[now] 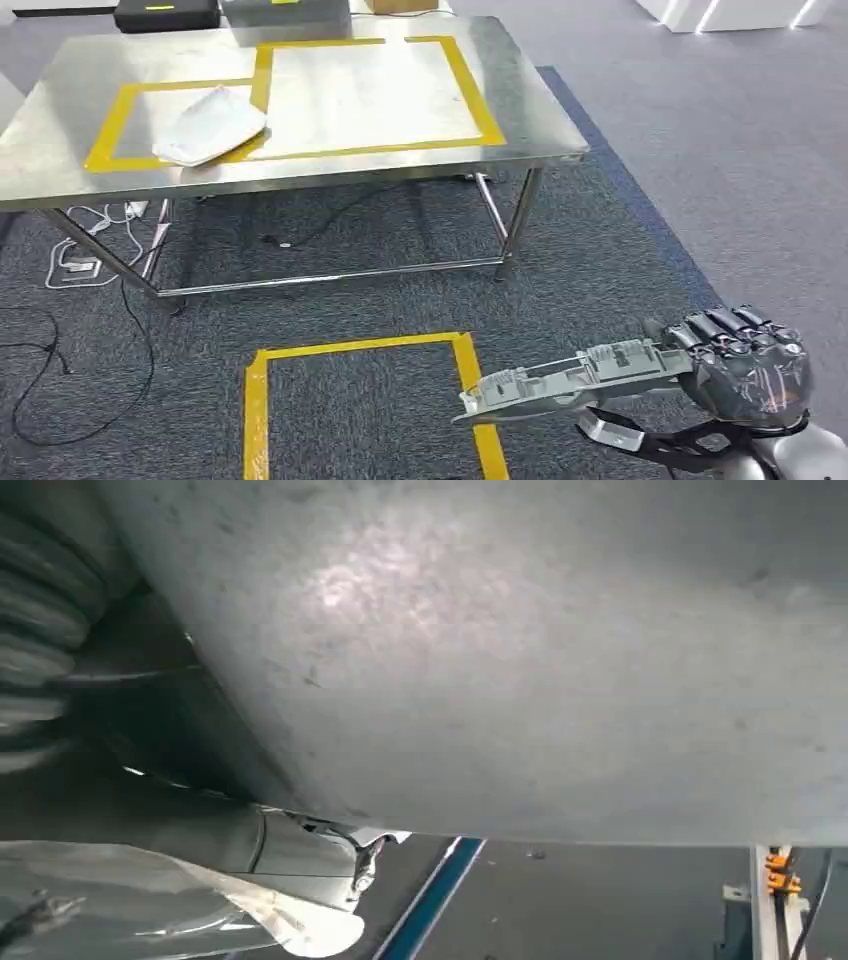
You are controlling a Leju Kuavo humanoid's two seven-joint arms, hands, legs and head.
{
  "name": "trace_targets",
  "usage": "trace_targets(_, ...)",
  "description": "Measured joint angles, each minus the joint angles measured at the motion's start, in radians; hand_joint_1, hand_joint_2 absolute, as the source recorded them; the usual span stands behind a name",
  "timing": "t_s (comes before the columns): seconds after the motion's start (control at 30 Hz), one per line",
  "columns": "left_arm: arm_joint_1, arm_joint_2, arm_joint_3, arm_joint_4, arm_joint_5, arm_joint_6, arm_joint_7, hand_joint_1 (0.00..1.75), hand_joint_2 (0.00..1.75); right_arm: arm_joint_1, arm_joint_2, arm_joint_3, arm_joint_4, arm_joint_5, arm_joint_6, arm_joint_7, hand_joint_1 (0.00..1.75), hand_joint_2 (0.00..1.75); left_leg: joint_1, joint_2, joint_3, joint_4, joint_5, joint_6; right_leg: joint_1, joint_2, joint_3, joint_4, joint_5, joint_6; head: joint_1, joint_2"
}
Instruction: Take the parts from the cabinet and place them on the table.
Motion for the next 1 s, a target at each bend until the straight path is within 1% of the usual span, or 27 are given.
trace_targets(0.03,0.000,0.000,0.000,0.000,-0.001,0.000,0.000,0.00,0.00,0.000,0.000,0.000,0.000,0.000,0.000,0.000,1.75,1.75,0.000,0.000,0.013,0.000,-0.012,-0.002,0.002,0.000,0.026,-0.083,0.054,-0.005,0.000,0.000)
trace_targets(0.07,0.000,0.000,0.001,0.000,-0.003,0.000,0.000,0.00,0.00,-0.002,0.000,0.000,0.002,-0.001,0.000,0.000,1.75,1.75,-0.004,-0.001,0.014,0.001,-0.021,-0.008,0.007,0.001,0.037,-0.089,0.035,-0.011,-0.003,0.000)
trace_targets(0.1,-0.004,0.000,0.001,0.000,-0.004,0.000,0.000,0.00,0.00,-0.002,0.000,0.000,0.000,-0.003,0.000,-0.002,1.75,1.75,-0.004,-0.003,0.011,0.006,-0.028,-0.014,0.008,-0.002,0.061,-0.121,0.022,-0.016,-0.005,0.000)
trace_targets(0.17,-0.004,0.000,0.002,0.000,-0.005,0.000,0.000,0.00,0.00,0.000,-0.001,-0.001,0.000,-0.003,0.000,-0.002,1.75,1.75,-0.001,-0.001,0.015,-0.002,-0.032,-0.021,0.012,0.001,0.059,-0.115,0.017,-0.024,-0.008,0.000)
trace_targets(0.2,-0.006,0.000,0.002,0.000,-0.006,0.000,0.000,0.00,0.00,0.000,-0.001,-0.002,0.000,-0.003,0.000,-0.003,1.75,1.75,-0.002,0.001,0.021,-0.005,-0.037,-0.026,0.010,0.004,0.062,-0.119,0.014,-0.028,-0.005,0.000)
trace_targets(0.23,-0.006,0.003,0.003,-0.001,-0.006,0.000,0.000,0.00,0.00,0.000,-0.001,-0.001,0.000,-0.003,0.000,-0.003,1.75,1.75,-0.003,0.001,0.026,-0.001,-0.045,-0.032,0.001,0.002,0.073,-0.130,0.014,-0.030,-0.003,0.000)
trace_targets(0.27,-0.008,0.000,0.004,-0.001,-0.008,0.000,-0.001,0.00,0.00,-0.001,-0.001,-0.001,0.000,-0.004,0.000,-0.003,1.75,1.75,-0.002,0.003,0.014,0.037,-0.056,-0.043,-0.002,0.000,0.086,-0.134,0.008,-0.036,-0.010,0.000)
trace_targets(0.3,-0.010,0.000,0.006,-0.001,-0.010,0.000,-0.002,0.00,0.00,-0.003,-0.001,-0.002,0.000,-0.006,0.000,-0.003,1.75,1.75,0.003,0.003,-0.022,0.104,-0.084,-0.049,-0.004,-0.003,0.092,-0.134,0.002,-0.039,-0.010,0.000)
trace_targets(0.33,-0.010,0.000,0.007,-0.001,-0.010,0.000,-0.002,0.00,0.00,-0.002,-0.001,-0.002,0.000,-0.006,0.000,-0.005,1.75,1.75,0.009,0.003,-0.073,0.194,-0.122,-0.055,-0.006,-0.003,0.100,-0.134,-0.006,-0.039,-0.011,0.000)
trace_targets(0.37,-0.009,0.000,0.008,-0.001,-0.010,0.000,-0.002,0.00,0.00,-0.002,-0.001,-0.002,0.000,-0.006,0.000,-0.006,1.75,1.75,0.012,0.003,-0.114,0.264,-0.146,-0.058,-0.007,-0.004,0.106,-0.134,-0.012,-0.038,-0.011,0.000)
trace_targets(0.4,-0.006,0.000,0.008,-0.001,-0.011,0.000,-0.002,0.00,0.00,-0.001,-0.001,-0.002,0.000,-0.006,0.000,-0.006,1.75,1.75,0.017,0.003,-0.168,0.337,-0.152,-0.064,-0.009,-0.003,0.118,-0.134,-0.022,-0.036,-0.011,0.000)
trace_targets(0.43,-0.003,0.000,0.008,-0.001,-0.011,0.000,-0.002,0.00,0.00,-0.001,-0.001,-0.002,0.000,-0.007,0.000,-0.006,1.75,1.75,0.020,0.004,-0.184,0.337,-0.128,-0.066,-0.012,-0.002,0.128,-0.134,-0.030,-0.034,-0.011,0.000)
trace_targets(0.47,-0.003,0.000,0.008,-0.001,-0.011,-0.001,-0.002,0.00,0.00,-0.001,-0.001,-0.002,0.000,-0.008,0.000,-0.007,1.75,1.75,0.023,0.004,-0.179,0.292,-0.070,-0.069,-0.014,0.000,0.143,-0.134,-0.041,-0.029,-0.011,0.000)
trace_targets(0.53,-0.003,0.001,0.009,-0.001,-0.011,-0.001,-0.003,0.00,0.00,-0.002,-0.001,-0.002,0.000,-0.009,0.000,-0.009,1.75,1.75,0.028,0.007,-0.127,0.117,0.065,-0.070,-0.021,0.000,0.178,-0.134,-0.063,-0.016,-0.011,0.000)
trace_targets(0.57,-0.002,0.002,0.009,-0.001,-0.011,-0.001,-0.003,0.00,0.00,-0.002,-0.001,-0.002,0.000,-0.009,0.000,-0.009,1.75,1.75,0.026,0.009,-0.108,0.083,0.071,-0.070,-0.022,0.000,0.176,-0.138,-0.074,-0.010,-0.010,0.000)
trace_targets(0.6,-0.002,0.001,0.009,-0.001,-0.011,-0.002,-0.003,0.00,0.00,-0.003,-0.001,-0.003,0.000,-0.010,0.000,-0.009,1.75,1.75,0.018,0.009,-0.099,0.060,0.057,-0.065,-0.017,0.003,0.181,-0.137,-0.081,0.001,-0.017,0.000)
trace_targets(0.63,-0.008,0.001,0.009,-0.001,-0.012,-0.002,-0.004,0.00,0.00,-0.003,-0.001,-0.003,-0.003,-0.011,0.000,-0.010,1.75,1.75,0.017,0.011,-0.088,0.045,0.036,-0.050,-0.017,0.000,0.179,-0.141,-0.082,0.006,-0.018,0.000)
trace_targets(0.67,-0.006,0.001,0.009,-0.001,-0.012,-0.002,-0.005,0.00,0.00,-0.002,-0.001,-0.003,-0.003,-0.010,0.000,-0.011,1.75,1.75,0.016,0.009,-0.093,0.039,0.035,-0.041,-0.018,-0.001,0.202,-0.143,-0.072,0.015,-0.015,0.000)
trace_targets(0.73,-0.003,0.000,0.010,-0.001,-0.012,-0.002,-0.006,0.00,0.00,-0.003,-0.001,-0.005,-0.004,-0.011,0.000,-0.010,1.75,1.75,0.019,0.007,-0.079,0.031,0.034,-0.029,-0.019,-0.002,0.208,-0.151,-0.070,0.026,-0.014,0.000)
trace_targets(0.77,-0.001,0.002,0.010,-0.002,-0.012,-0.002,-0.006,0.00,0.00,-0.004,-0.001,-0.006,-0.005,-0.012,0.000,-0.011,1.75,1.75,0.023,0.006,-0.063,0.022,0.032,-0.020,-0.019,-0.002,0.194,-0.127,-0.086,0.027,-0.013,0.000)
trace_targets(0.8,-0.003,0.002,0.010,-0.002,-0.014,-0.002,-0.007,0.00,0.00,-0.008,-0.001,-0.008,-0.006,-0.018,0.000,-0.011,1.75,1.75,0.022,0.005,-0.059,0.021,0.029,-0.015,-0.017,-0.001,0.162,-0.075,-0.098,0.025,-0.010,0.000)
trace_targets(0.83,-0.005,0.002,0.010,-0.002,-0.016,-0.002,-0.007,0.00,0.00,-0.011,-0.002,-0.010,-0.006,-0.032,0.000,-0.010,1.75,1.75,0.021,0.005,-0.059,0.021,0.025,-0.009,-0.015,-0.001,0.112,-0.001,-0.117,0.024,-0.005,0.000)
trace_targets(0.87,-0.005,0.001,0.011,-0.002,-0.022,-0.006,-0.007,0.00,0.00,-0.013,-0.003,-0.010,-0.006,-0.060,0.000,-0.008,1.75,1.75,0.017,0.005,-0.057,0.021,0.020,-0.004,-0.012,-0.001,0.043,0.094,-0.150,0.023,-0.001,0.000)
trace_targets(0.9,-0.004,0.000,0.011,-0.002,-0.025,-0.008,-0.007,0.00,0.00,-0.019,-0.005,-0.011,-0.006,-0.087,0.000,-0.005,1.75,1.75,0.013,0.005,-0.053,0.021,0.014,-0.002,-0.008,0.000,-0.009,0.151,-0.171,0.020,-0.001,0.000)
trace_targets(0.93,-0.004,0.000,0.011,-0.002,-0.032,-0.010,-0.007,0.00,0.00,-0.029,-0.010,-0.014,-0.005,-0.110,0.000,-0.001,1.75,1.75,0.009,0.005,-0.045,0.021,0.007,0.000,-0.005,0.000,-0.040,0.165,-0.166,0.017,0.002,0.000)
trace_targets(0.97,-0.005,0.000,0.011,-0.002,-0.034,-0.012,-0.007,0.00,0.00,-0.044,-0.021,-0.019,-0.005,-0.133,0.000,0.008,1.75,1.75,0.005,0.005,-0.033,0.021,-0.001,0.002,-0.001,0.000,-0.047,0.136,-0.134,0.011,0.001,0.000)
trace_targets(1.0,-0.006,0.000,0.011,-0.002,-0.035,-0.014,-0.007,0.00,0.00,-0.058,-0.030,-0.024,-0.005,-0.145,0.000,0.015,1.75,1.75,0.003,0.005,-0.023,0.021,-0.009,0.002,0.002,0.000,-0.038,0.090,-0.096,0.005,0.001,0.000)
